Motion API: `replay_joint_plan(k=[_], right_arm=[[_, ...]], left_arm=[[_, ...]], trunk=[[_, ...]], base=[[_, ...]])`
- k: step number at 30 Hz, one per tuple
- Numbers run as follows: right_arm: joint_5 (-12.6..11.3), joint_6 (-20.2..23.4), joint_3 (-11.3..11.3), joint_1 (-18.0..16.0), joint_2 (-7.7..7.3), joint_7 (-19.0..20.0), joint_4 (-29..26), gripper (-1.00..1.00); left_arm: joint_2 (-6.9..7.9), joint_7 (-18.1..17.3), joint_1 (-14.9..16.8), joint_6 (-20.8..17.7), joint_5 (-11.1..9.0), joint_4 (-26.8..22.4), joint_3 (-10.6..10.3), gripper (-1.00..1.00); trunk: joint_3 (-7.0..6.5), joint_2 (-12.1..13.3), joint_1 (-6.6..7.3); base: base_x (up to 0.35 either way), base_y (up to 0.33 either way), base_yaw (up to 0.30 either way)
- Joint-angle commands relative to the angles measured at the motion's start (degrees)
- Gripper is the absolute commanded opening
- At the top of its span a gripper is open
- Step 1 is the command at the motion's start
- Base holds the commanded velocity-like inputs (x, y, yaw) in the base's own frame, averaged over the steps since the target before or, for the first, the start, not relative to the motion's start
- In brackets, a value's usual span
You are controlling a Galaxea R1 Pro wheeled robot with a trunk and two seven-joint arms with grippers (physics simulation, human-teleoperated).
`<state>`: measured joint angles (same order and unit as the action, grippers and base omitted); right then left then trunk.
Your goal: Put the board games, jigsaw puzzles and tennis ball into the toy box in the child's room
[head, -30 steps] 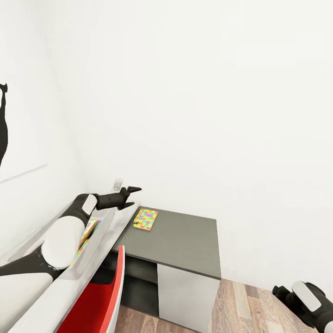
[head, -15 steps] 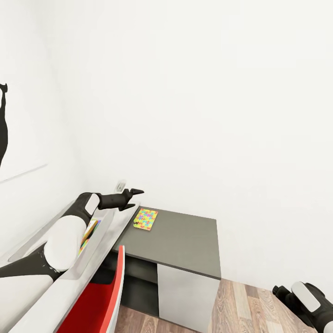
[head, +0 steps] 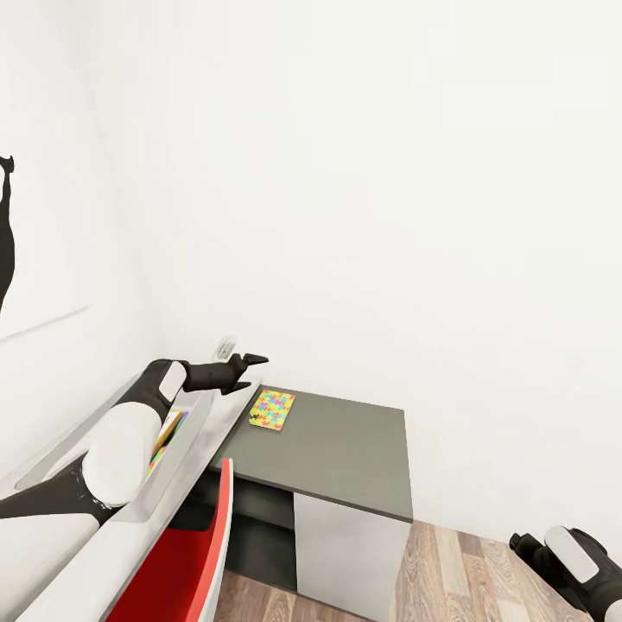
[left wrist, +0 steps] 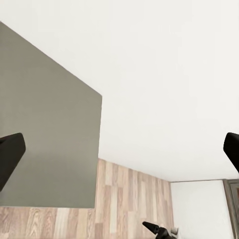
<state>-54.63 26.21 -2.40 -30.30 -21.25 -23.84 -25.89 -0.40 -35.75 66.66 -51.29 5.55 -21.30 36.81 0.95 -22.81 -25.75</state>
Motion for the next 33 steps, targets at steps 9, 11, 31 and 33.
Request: replay_joint_plan(k=[9, 11, 31, 33], right_arm=[[-0.5, 0.2, -0.1, 0.0, 0.01, -0.4, -0.1, 1.00], [-0.5, 0.2, -0.1, 0.0, 0.02, -0.4, -0.1, 1.00], [-0.6, 0.2, -0.1, 0.0, 0.05, -0.4, -0.1, 1.00], [-0.6, 0.2, -0.1, 0.0, 0.04, -0.4, -0.1, 1.00]], left_arm=[[-0.01, 0.7, 0.1, 0.5, 0.5, -0.1, 0.4, 1.00], [0.02, 0.8, 0.1, 0.5, 0.6, -0.1, 0.5, 1.00], [0.03, 1.0, 0.1, 0.6, 0.5, -0.4, -0.4, 1.00], [0.00, 1.0, 0.1, 0.5, 0.5, -0.7, -0.6, 1.00]], trunk=[[0.10, -0.1, -0.04], [0.10, -0.1, -0.04], [0.24, -0.1, -0.04], [0.37, -0.1, -0.04]], base=[[0.000, 0.000, 0.000], [0.000, 0.000, 0.000], [0.000, 0.000, 0.000], [0.000, 0.000, 0.000]])
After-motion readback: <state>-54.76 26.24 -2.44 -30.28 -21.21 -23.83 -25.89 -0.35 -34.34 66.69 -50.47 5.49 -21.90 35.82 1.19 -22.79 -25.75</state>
